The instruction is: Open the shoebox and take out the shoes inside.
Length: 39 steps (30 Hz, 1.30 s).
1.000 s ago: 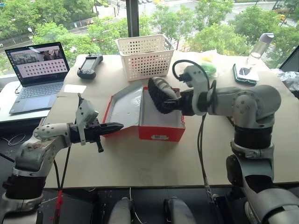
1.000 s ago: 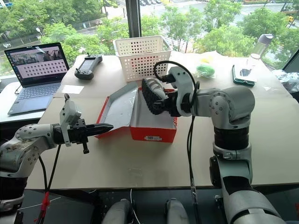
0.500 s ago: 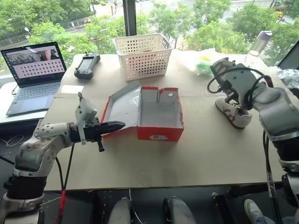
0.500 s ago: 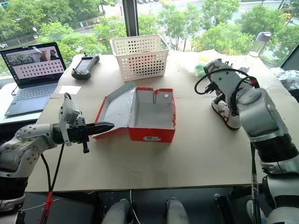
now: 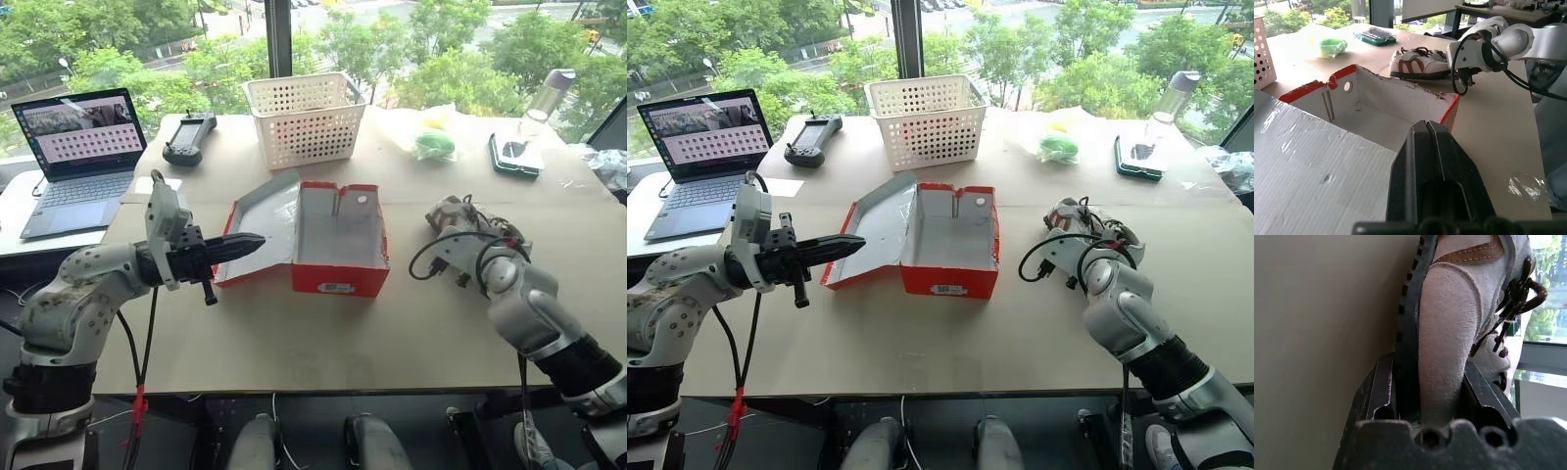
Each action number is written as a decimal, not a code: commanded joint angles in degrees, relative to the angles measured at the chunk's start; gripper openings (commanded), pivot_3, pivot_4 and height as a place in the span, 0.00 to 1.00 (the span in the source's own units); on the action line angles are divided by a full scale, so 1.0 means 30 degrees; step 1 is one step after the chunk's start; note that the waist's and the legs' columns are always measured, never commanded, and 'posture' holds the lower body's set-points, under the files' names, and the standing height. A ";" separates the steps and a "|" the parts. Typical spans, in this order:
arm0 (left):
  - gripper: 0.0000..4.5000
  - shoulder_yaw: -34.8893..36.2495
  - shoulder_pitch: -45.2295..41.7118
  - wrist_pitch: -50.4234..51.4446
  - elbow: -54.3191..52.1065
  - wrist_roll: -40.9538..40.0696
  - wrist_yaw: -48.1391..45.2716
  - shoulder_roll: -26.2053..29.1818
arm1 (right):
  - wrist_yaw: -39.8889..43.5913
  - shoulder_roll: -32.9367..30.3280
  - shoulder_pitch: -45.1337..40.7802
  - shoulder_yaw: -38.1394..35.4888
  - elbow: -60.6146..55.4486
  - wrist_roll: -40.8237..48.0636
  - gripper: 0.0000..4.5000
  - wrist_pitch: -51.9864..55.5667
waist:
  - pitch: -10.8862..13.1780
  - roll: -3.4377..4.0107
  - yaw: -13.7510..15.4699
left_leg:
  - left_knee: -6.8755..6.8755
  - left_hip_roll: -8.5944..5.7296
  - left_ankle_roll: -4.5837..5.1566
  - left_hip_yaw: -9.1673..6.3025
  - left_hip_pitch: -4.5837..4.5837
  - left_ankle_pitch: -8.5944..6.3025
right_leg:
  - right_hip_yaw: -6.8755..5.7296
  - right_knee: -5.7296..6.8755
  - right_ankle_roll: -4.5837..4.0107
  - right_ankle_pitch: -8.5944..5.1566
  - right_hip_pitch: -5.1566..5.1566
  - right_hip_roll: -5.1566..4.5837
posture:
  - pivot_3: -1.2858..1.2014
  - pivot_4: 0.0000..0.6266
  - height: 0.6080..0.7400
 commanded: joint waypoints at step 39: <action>0.00 -0.0003 -0.0261 -0.1608 0.0341 0.0930 0.0494 -0.1019 | 0.6213 0.2620 -0.0534 -1.3306 -0.2615 0.8324 0.81 0.4517 | -0.0022 -0.0062 0.0054 | 0.0032 0.0008 -0.0016 -0.0049 0.0200 -0.0030 | -0.0033 -0.0054 -0.0081 -0.0023 0.0246 -0.0015 | 0.52 0.24 0.95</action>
